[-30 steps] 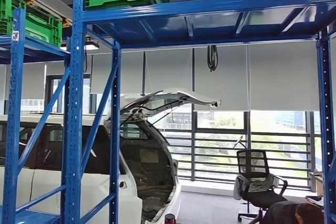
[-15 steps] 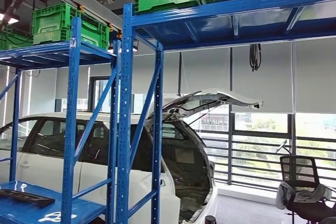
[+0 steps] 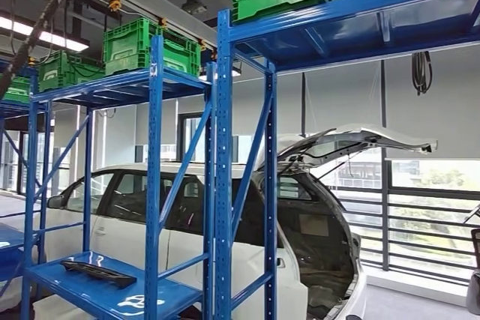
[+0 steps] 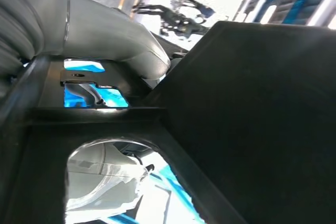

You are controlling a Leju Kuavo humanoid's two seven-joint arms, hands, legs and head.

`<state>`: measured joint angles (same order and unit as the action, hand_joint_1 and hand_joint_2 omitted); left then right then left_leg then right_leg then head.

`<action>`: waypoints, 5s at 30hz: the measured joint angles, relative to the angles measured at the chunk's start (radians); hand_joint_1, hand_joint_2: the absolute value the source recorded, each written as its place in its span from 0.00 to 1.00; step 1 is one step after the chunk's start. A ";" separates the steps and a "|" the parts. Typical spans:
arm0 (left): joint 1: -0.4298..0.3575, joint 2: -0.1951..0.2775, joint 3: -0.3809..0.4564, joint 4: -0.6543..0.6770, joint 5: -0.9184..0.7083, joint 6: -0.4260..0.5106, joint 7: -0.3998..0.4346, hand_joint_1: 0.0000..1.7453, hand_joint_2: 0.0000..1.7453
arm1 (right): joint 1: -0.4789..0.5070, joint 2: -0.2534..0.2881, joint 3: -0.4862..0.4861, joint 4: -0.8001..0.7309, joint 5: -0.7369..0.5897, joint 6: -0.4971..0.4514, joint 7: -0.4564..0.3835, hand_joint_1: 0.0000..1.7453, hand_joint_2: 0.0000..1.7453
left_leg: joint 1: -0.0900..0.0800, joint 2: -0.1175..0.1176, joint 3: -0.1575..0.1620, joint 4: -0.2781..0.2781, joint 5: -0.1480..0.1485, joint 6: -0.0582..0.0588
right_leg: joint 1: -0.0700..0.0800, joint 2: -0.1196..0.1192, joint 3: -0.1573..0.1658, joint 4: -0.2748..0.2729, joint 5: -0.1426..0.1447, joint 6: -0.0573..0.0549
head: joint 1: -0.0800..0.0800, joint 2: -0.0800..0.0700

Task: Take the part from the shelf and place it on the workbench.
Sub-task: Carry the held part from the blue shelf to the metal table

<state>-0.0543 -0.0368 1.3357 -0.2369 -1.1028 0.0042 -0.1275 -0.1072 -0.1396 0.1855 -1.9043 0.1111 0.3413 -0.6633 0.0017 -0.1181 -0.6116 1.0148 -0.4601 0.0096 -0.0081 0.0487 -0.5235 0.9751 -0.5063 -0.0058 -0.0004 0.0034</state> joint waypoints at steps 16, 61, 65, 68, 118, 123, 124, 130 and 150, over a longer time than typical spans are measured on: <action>0.015 0.055 0.042 -0.022 0.023 0.012 -0.018 0.00 1.00 | 0.041 0.053 0.001 -0.001 0.026 -0.013 -0.031 1.00 1.00 | 0.009 0.136 0.024 -0.007 -0.011 0.010 | -0.004 -0.131 -0.004 0.044 -0.050 0.041 | 0.000 0.000; -0.002 0.026 0.078 -0.024 0.032 0.014 -0.035 0.00 1.00 | 0.031 0.067 0.037 -0.005 0.041 -0.020 -0.032 1.00 1.00 | 0.005 -0.002 -0.003 0.009 -0.003 0.000 | 0.004 0.005 -0.011 0.017 -0.001 -0.006 | -0.001 0.000; -0.007 0.028 0.078 -0.024 0.023 0.014 -0.039 0.00 1.00 | 0.037 0.072 0.037 -0.009 0.040 -0.022 -0.032 1.00 1.00 | 0.007 0.097 -0.102 0.213 -0.111 -0.021 | 0.000 -0.058 -0.004 0.006 0.002 -0.012 | 0.000 0.000; -0.006 0.028 0.077 -0.024 0.019 0.010 -0.039 0.00 1.00 | 0.040 0.073 0.040 -0.008 0.042 -0.020 -0.032 1.00 1.00 | 0.019 0.112 -0.121 0.260 -0.104 -0.033 | -0.001 -0.101 -0.002 0.006 -0.002 -0.007 | 0.000 0.000; -0.014 0.007 0.066 -0.024 0.003 0.003 -0.053 0.00 1.00 | 0.032 0.071 0.084 -0.032 0.047 -0.018 -0.015 1.00 1.00 | -0.003 0.011 0.012 0.010 -0.006 0.024 | 0.012 0.036 -0.025 0.059 -0.004 0.003 | 0.000 0.000; -0.007 0.006 0.067 -0.024 0.002 -0.005 -0.053 0.00 1.00 | 0.022 0.072 0.087 -0.032 0.043 -0.014 -0.013 1.00 1.00 | -0.002 0.005 -0.014 0.033 -0.018 0.003 | 0.007 -0.002 -0.009 0.014 0.006 -0.008 | 0.000 0.000; -0.009 0.005 0.067 -0.024 0.002 -0.006 -0.054 0.00 1.00 | 0.020 0.072 0.087 -0.031 0.041 -0.012 -0.012 1.00 1.00 | -0.003 0.035 -0.033 0.074 -0.044 -0.001 | 0.005 -0.019 -0.007 0.008 0.008 -0.012 | 0.000 0.000; -0.013 0.004 0.067 -0.024 -0.001 -0.012 -0.057 0.00 1.00 | 0.012 0.072 0.106 -0.015 0.035 0.010 0.000 1.00 1.00 | 0.018 0.118 -0.084 0.208 -0.085 -0.030 | 0.006 -0.109 -0.003 0.008 0.002 -0.007 | 0.001 0.000; -0.026 -0.001 0.065 -0.023 -0.026 -0.023 -0.056 0.00 1.00 | -0.123 0.073 0.371 0.160 0.060 0.013 0.085 1.00 1.00 | 0.007 -0.005 0.014 -0.001 0.001 0.013 | 0.004 0.038 -0.022 0.031 0.009 0.011 | 0.001 0.000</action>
<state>-0.0807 -0.0378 1.4005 -0.2602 -1.1292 -0.0189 -0.1832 -0.2299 -0.0670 0.5564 -1.7440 0.1708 0.3548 -0.5784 0.0085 -0.1233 -0.5973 1.0138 -0.4589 0.0221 -0.0041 0.0867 -0.5454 1.0064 -0.4977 0.0048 0.0005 0.0034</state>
